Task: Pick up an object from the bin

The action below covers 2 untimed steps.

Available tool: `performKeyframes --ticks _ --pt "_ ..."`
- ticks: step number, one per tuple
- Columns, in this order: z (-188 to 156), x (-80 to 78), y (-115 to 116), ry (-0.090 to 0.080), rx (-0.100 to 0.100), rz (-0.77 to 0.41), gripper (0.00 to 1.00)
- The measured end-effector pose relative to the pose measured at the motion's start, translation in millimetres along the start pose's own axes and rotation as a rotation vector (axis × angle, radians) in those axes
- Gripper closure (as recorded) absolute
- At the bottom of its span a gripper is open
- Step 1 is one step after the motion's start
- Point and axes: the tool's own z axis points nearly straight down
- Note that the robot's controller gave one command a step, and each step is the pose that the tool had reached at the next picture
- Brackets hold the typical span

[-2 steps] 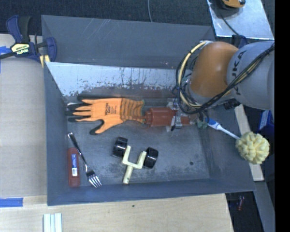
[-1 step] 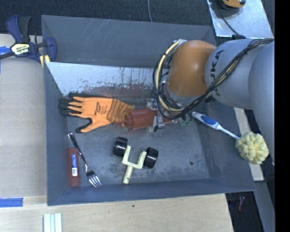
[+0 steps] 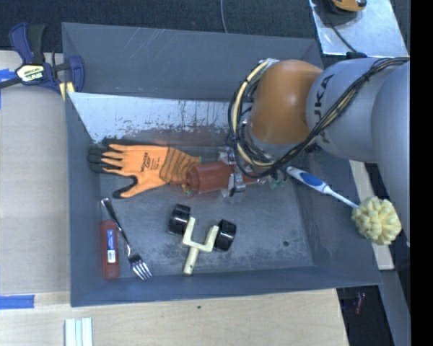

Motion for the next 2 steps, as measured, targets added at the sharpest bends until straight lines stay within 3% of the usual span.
performKeyframes --ticks 1,2 --pt "-75 -3.9 2 0.002 0.000 -0.004 1.00" --pt "-151 -3.3 6 0.008 -0.001 0.117 1.00"
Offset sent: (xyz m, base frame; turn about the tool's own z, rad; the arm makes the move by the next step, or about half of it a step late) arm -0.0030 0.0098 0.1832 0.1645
